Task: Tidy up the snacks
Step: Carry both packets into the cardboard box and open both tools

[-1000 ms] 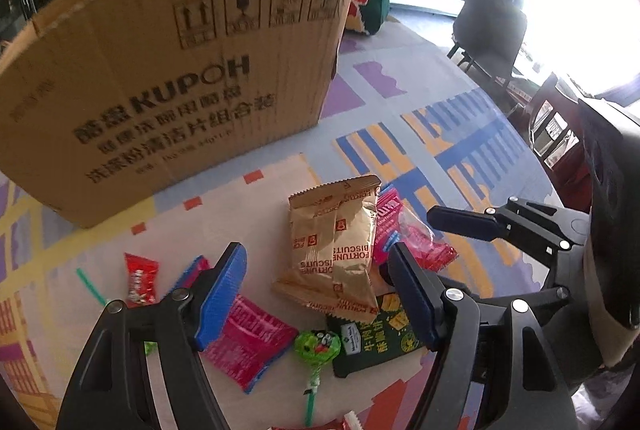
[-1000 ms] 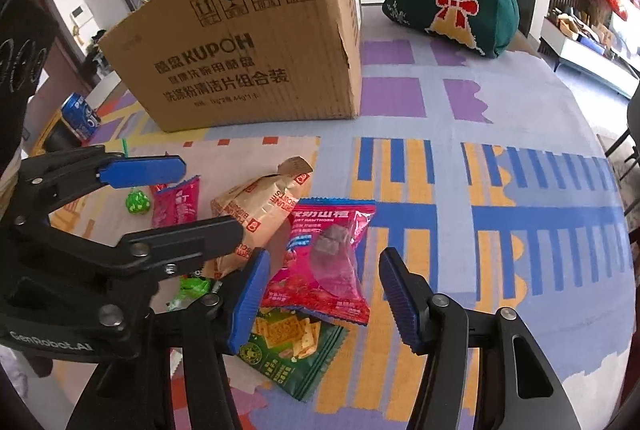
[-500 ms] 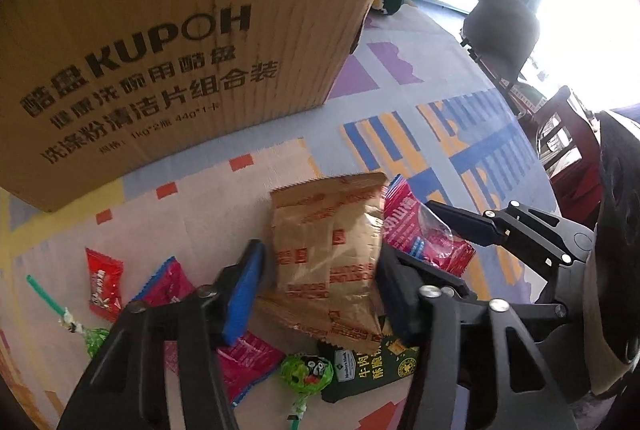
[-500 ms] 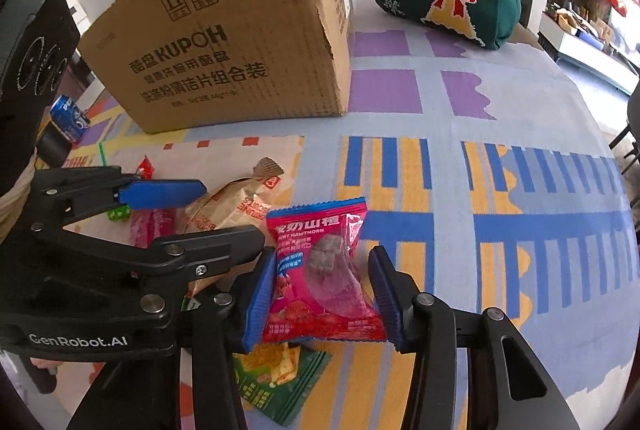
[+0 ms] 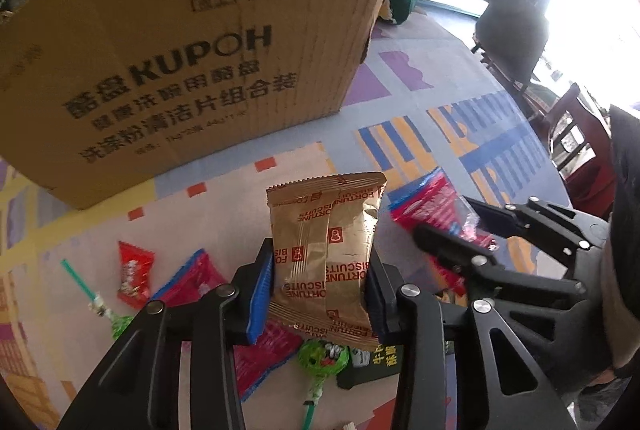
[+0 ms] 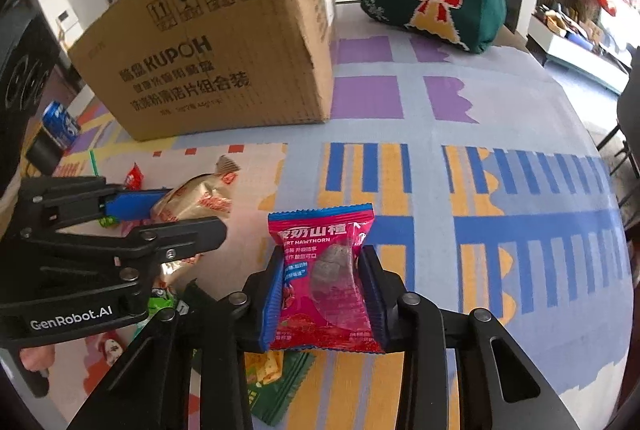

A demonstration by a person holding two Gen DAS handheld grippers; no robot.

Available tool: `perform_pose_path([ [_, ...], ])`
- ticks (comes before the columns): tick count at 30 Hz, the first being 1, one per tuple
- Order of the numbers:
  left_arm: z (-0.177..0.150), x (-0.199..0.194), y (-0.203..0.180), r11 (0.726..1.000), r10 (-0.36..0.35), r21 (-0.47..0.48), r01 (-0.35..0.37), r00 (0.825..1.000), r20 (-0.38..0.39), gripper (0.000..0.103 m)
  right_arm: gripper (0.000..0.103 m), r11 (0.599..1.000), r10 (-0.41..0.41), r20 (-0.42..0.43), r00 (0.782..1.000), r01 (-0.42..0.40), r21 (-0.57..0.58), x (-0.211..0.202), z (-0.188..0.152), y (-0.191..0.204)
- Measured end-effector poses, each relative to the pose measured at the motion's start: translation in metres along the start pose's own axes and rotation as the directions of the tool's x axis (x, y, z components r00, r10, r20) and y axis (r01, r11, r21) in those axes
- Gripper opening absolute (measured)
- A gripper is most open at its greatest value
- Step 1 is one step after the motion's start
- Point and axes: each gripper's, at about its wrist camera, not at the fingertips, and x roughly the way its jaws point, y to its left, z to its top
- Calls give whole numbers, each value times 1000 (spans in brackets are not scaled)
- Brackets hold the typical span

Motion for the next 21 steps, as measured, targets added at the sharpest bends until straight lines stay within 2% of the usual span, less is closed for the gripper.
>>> perform_pose_path([
  [9, -8, -37, -7, 999, 44, 3, -44, 994, 103, 40, 37, 1000, 25, 73, 997, -26, 16, -34, 4, 4],
  [21, -11, -99, 0, 996, 83, -32, -77, 961, 263, 40, 37, 998, 67, 197, 978, -63, -24, -81, 19, 28],
])
